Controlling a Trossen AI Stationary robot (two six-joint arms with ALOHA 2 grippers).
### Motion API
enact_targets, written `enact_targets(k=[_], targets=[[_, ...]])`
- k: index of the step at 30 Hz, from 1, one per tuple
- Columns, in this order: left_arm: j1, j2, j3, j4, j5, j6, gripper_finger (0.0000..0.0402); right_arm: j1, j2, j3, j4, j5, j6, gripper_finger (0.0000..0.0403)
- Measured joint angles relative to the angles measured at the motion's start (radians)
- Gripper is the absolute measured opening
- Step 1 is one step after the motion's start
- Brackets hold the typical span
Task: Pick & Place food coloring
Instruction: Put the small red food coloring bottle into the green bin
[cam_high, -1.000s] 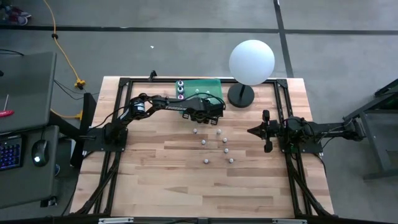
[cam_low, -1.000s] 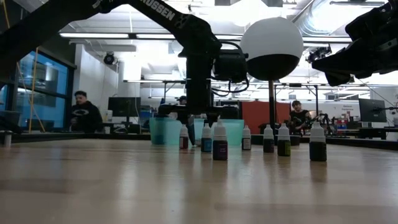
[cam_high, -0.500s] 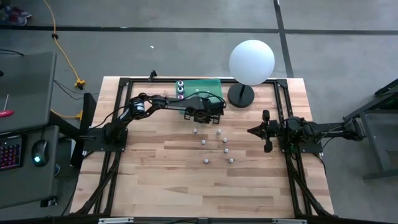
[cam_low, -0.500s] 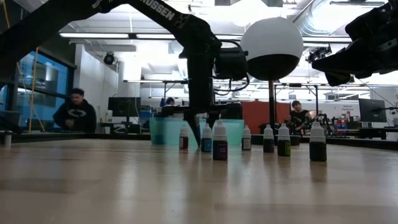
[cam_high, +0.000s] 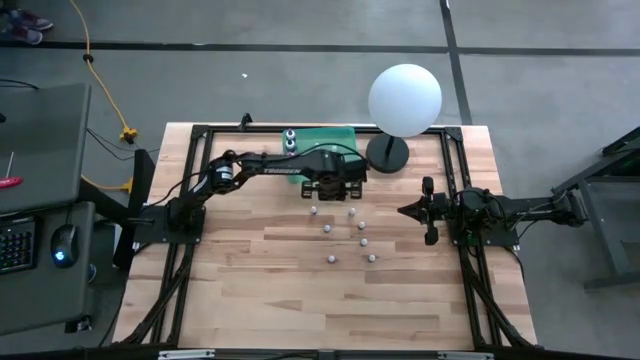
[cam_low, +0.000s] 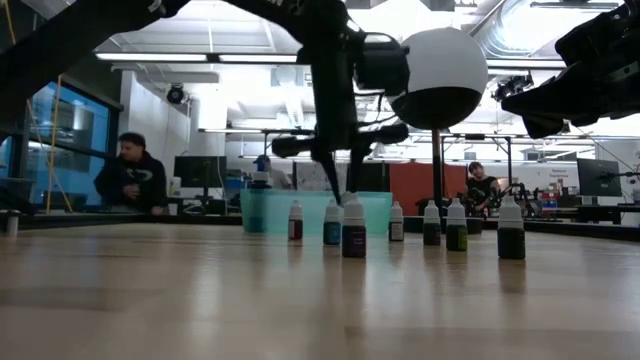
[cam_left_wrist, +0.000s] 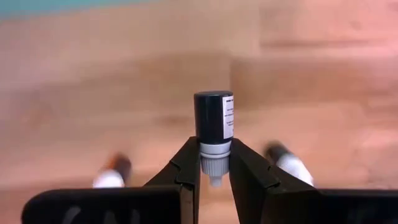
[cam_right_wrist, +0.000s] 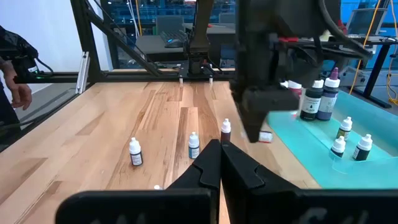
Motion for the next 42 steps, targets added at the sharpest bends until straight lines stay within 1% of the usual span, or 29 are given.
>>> enact_targets(k=[8, 14, 18, 32, 38, 42], targets=[[-0.003, 0.000, 0.134, -0.093, 0.084, -0.142, 0.0051, 0.000, 0.000, 0.000, 0.000, 0.000, 0.000, 0.0000], [0.022, 0.000, 0.178, -0.090, 0.182, -0.292, 0.0051, 0.000, 0.000, 0.000, 0.000, 0.000, 0.000, 0.0000], [0.048, 0.000, 0.190, -0.086, 0.227, -0.366, 0.0051, 0.000, 0.000, 0.000, 0.000, 0.000, 0.000, 0.0000], [0.192, -0.002, 0.263, -0.074, 0.402, -0.566, 0.0051, 0.000, 0.000, 0.000, 0.000, 0.000, 0.000, 0.0000], [0.266, -0.002, 0.263, -0.068, 0.540, -0.665, 0.0051, 0.000, 0.000, 0.000, 0.000, 0.000, 0.000, 0.0000], [0.315, -0.002, 0.263, -0.050, 0.609, -0.670, 0.0051, 0.000, 0.000, 0.000, 0.000, 0.000, 0.000, 0.0000]])
